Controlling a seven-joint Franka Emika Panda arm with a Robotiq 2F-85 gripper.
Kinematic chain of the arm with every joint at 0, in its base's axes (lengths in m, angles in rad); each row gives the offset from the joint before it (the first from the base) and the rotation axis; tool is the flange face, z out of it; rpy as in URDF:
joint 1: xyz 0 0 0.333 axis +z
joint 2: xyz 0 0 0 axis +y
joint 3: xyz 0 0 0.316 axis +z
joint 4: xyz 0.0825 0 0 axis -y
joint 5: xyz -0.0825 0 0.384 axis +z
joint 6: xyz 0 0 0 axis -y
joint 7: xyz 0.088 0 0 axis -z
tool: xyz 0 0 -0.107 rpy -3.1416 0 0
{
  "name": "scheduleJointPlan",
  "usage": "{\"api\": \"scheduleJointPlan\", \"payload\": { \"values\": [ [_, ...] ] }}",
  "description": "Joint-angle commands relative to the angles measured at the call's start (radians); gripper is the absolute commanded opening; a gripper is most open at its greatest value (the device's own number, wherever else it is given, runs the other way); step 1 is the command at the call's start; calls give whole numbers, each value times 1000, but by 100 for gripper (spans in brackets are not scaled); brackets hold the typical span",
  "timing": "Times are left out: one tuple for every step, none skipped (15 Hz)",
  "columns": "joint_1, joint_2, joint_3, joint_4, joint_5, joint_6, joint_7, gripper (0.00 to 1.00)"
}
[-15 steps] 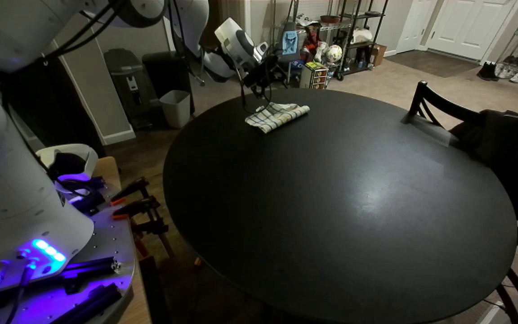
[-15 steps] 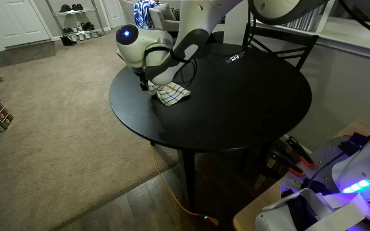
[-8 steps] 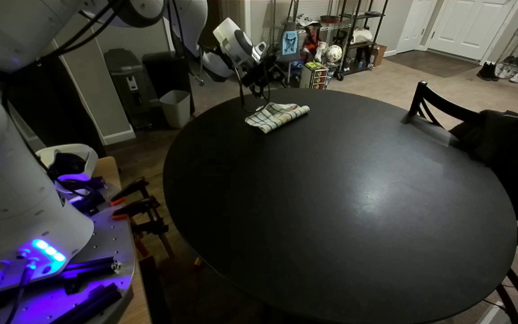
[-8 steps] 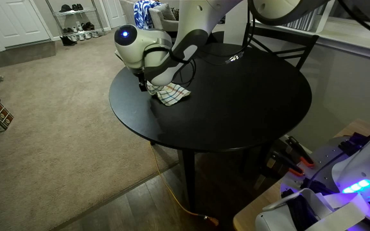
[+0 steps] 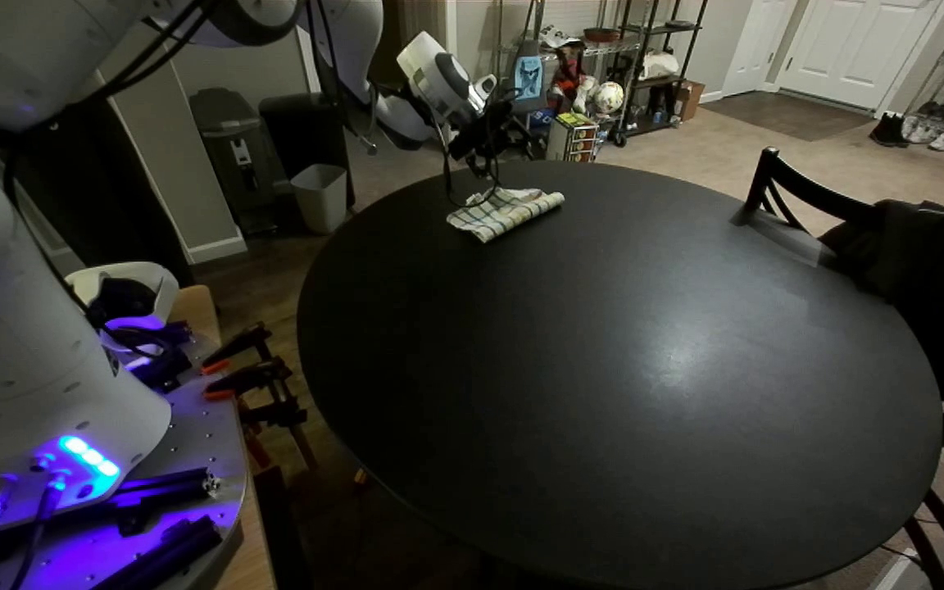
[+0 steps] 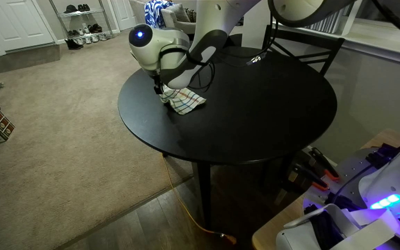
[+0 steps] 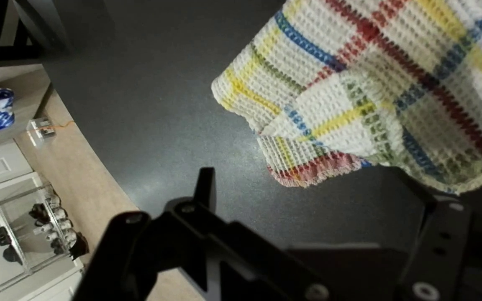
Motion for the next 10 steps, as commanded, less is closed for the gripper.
{"api": "scheduleJointPlan", "payload": {
  "values": [
    [5, -36, -7, -73, -2, 6, 46, 100],
    [5, -37, -5, -85, 1, 2, 51, 100],
    [6, -45, -5, -104, 3, 1, 62, 100],
    [6, -52, -5, -123, 2, 4, 71, 100],
    [9, -60, -9, -141, -1, 1, 87, 100],
    [11, -66, -10, -155, -1, -1, 101, 100],
    [7, -67, -1, -159, -11, -9, 115, 100],
    [9, -70, -1, -167, -13, -9, 124, 100],
    [10, -74, -2, -174, -15, -8, 134, 100],
    [11, -78, -2, -180, -17, -8, 139, 100]
  ]
}}
